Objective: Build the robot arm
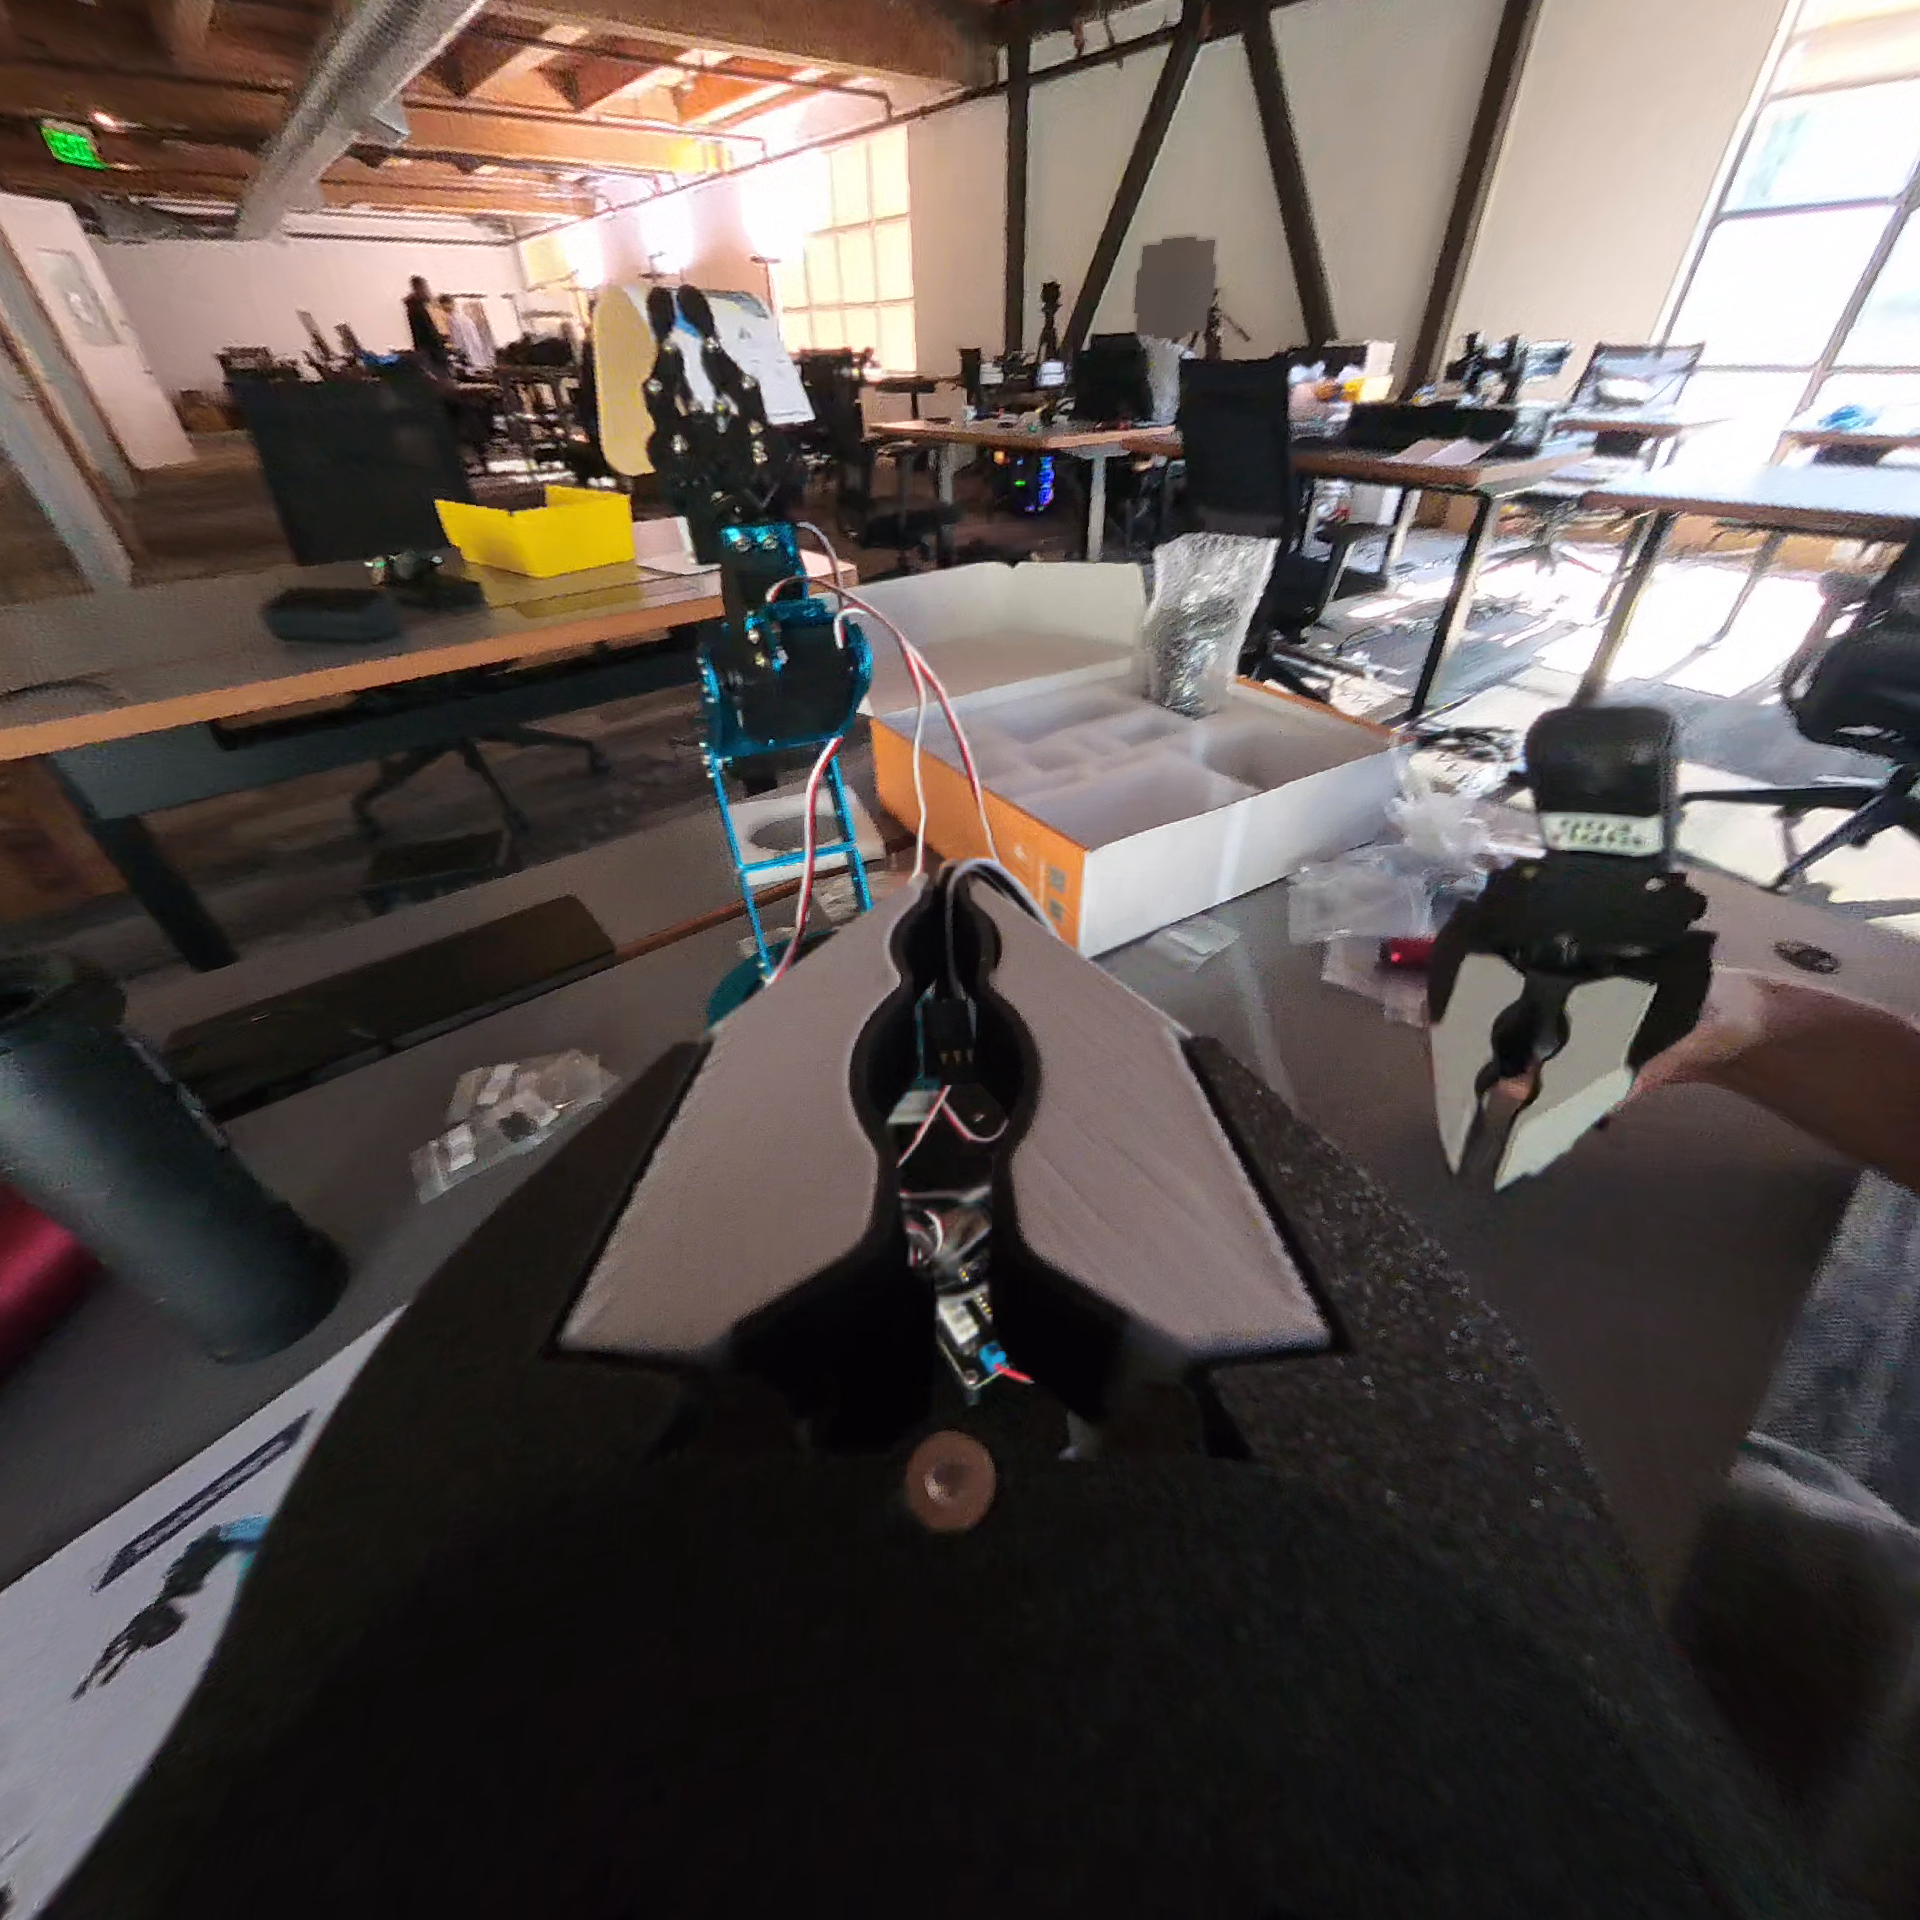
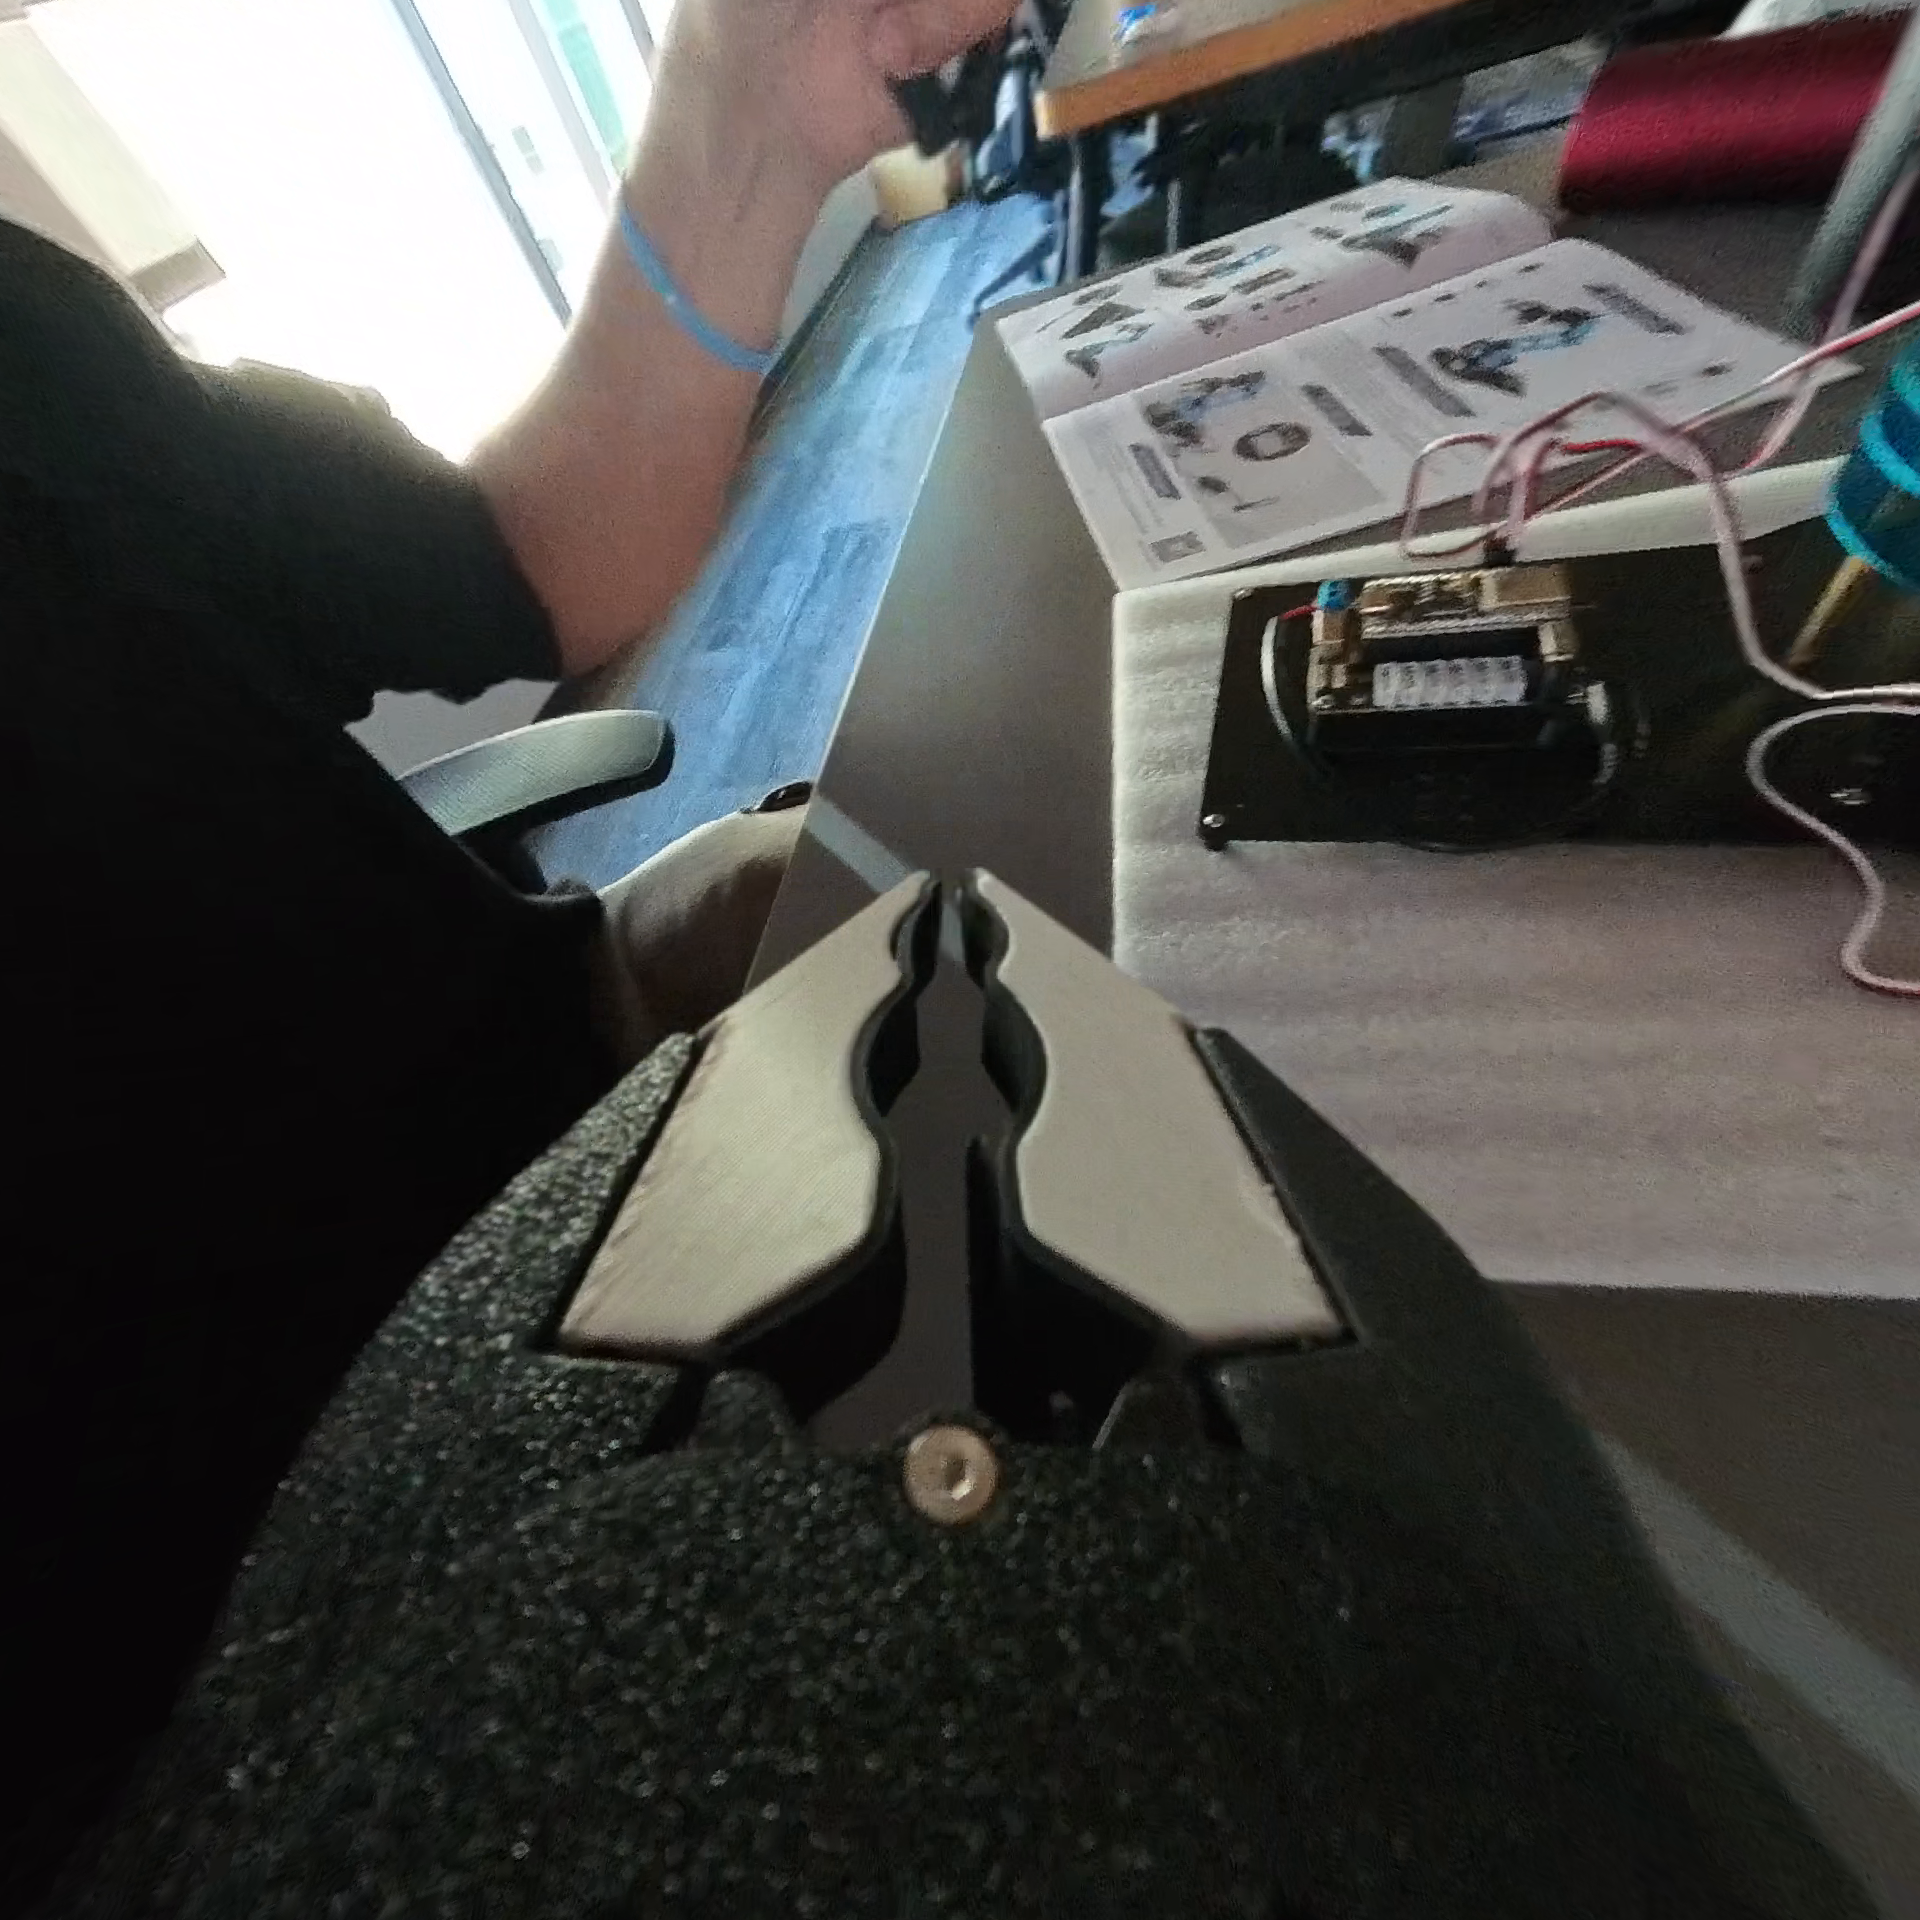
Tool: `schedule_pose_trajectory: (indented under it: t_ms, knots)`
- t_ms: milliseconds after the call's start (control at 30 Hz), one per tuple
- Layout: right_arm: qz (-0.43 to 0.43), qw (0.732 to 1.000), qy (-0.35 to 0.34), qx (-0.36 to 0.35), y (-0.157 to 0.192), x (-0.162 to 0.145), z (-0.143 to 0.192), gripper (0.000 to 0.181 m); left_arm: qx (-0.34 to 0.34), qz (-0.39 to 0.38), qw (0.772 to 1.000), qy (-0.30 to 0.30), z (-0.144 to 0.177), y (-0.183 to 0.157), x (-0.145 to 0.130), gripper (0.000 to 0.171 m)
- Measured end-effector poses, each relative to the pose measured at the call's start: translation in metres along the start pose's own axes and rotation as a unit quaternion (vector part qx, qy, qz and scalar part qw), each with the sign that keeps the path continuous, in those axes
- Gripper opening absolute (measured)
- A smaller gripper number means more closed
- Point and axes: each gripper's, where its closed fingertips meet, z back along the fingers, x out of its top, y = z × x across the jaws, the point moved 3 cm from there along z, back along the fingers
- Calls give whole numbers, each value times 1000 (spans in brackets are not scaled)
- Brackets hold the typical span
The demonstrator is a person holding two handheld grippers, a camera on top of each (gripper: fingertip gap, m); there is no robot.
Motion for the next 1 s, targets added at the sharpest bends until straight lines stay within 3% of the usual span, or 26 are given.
schedule_pose_trajectory:
  t_ms: [133,233,333,467,500,600,700,767,933,1000]
  knots:
    - [10,991,-106,-79,-28,56,12,59,-31,-35,997,60,-10,-17,-8,0]
    - [64,979,-166,-103,-27,112,0,80,-40,-85,989,112,-22,-33,-11,1]
    - [63,980,-174,-71,-19,144,-32,77,-58,-109,983,134,-35,-54,-10,0]
    - [25,995,-98,27,-4,134,-70,9,-36,-149,979,138,-42,-58,-2,0]
    - [28,995,-89,34,-2,127,-72,4,-30,-150,979,132,-39,-55,2,0]
    - [19,995,-91,47,1,111,-69,3,-24,-129,985,112,-27,-44,15,0]
    - [20,998,-55,35,-2,92,-72,2,-41,-108,989,98,-21,-44,19,0]
    - [35,998,-26,37,0,83,-73,3,-15,-131,986,98,-20,-40,19,0]
    - [38,999,-12,-6,-12,74,-62,5,5,-151,984,95,-16,-36,24,0]
    - [51,997,6,-54,-26,70,-50,5,7,-159,982,103,-16,-35,19,0]
